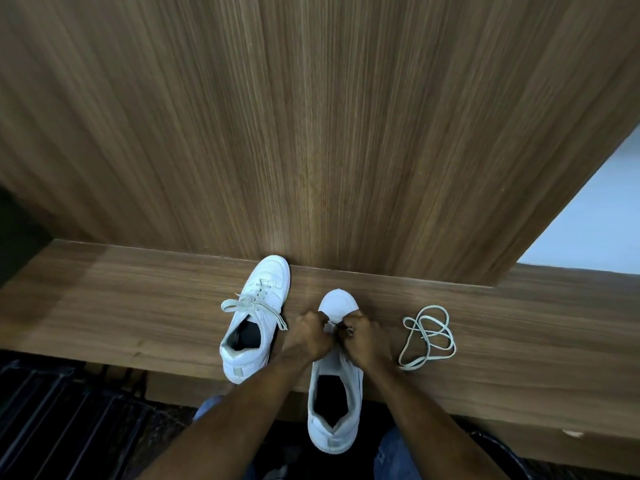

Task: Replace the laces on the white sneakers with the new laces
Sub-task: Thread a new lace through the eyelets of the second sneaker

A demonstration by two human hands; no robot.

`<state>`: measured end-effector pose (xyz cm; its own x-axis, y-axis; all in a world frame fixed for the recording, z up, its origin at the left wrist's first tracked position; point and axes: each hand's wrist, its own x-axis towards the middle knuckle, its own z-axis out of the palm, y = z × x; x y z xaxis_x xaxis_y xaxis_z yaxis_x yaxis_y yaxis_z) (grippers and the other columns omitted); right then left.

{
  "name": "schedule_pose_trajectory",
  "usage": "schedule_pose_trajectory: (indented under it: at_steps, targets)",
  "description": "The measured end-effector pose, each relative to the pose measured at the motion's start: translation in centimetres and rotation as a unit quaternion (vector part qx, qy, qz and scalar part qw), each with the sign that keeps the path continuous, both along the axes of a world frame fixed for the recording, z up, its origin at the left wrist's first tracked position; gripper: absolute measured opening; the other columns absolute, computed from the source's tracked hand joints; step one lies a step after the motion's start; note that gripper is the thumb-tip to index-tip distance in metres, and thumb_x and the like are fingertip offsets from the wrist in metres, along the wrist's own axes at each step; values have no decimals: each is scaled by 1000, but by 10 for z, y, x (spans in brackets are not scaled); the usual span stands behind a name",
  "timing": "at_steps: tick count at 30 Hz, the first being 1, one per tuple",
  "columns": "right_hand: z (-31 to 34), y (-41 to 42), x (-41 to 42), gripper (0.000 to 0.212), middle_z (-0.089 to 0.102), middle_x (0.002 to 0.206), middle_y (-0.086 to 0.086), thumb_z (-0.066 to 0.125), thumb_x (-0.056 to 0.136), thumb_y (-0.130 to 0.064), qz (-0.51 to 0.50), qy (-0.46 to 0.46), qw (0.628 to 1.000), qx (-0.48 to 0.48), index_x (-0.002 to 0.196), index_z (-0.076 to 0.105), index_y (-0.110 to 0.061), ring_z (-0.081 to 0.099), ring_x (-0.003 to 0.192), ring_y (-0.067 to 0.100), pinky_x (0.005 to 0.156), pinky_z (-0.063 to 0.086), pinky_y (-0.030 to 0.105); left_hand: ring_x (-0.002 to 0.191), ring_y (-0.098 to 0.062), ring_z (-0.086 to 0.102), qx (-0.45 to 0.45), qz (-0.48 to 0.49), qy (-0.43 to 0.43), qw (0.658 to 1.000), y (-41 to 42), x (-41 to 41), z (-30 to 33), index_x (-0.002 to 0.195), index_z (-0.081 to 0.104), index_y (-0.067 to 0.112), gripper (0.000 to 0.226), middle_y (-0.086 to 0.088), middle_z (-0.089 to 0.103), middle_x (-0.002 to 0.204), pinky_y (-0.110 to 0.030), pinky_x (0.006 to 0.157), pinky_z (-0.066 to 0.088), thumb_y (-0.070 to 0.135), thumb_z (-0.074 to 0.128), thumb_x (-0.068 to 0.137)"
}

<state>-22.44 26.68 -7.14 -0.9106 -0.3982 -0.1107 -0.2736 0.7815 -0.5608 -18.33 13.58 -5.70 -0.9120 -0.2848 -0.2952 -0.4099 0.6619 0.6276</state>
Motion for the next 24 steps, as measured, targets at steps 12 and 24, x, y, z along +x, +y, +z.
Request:
schedule_pose_trajectory:
  at_steps: [12,24]
  targets:
    - [6,-17,3,26,55,113,5,50,90,-29,40,64,991,109,95,69,-12,62,94,28,64,36,28,91,-15,68,119,33,5,992,-24,-3,-18,98,77,10,17,-4,75,97,-32,86,54,11,66,86]
    - [5,-18,4,28,52,118,5,49,92,-30,36,64,989,127,99,70,-13,62,97,29,69,41,30,92,-18,69,214,29,0,976,-32,-1,-17,105,74,4,27,-9,73,101,-33,89,56,-5,57,86]
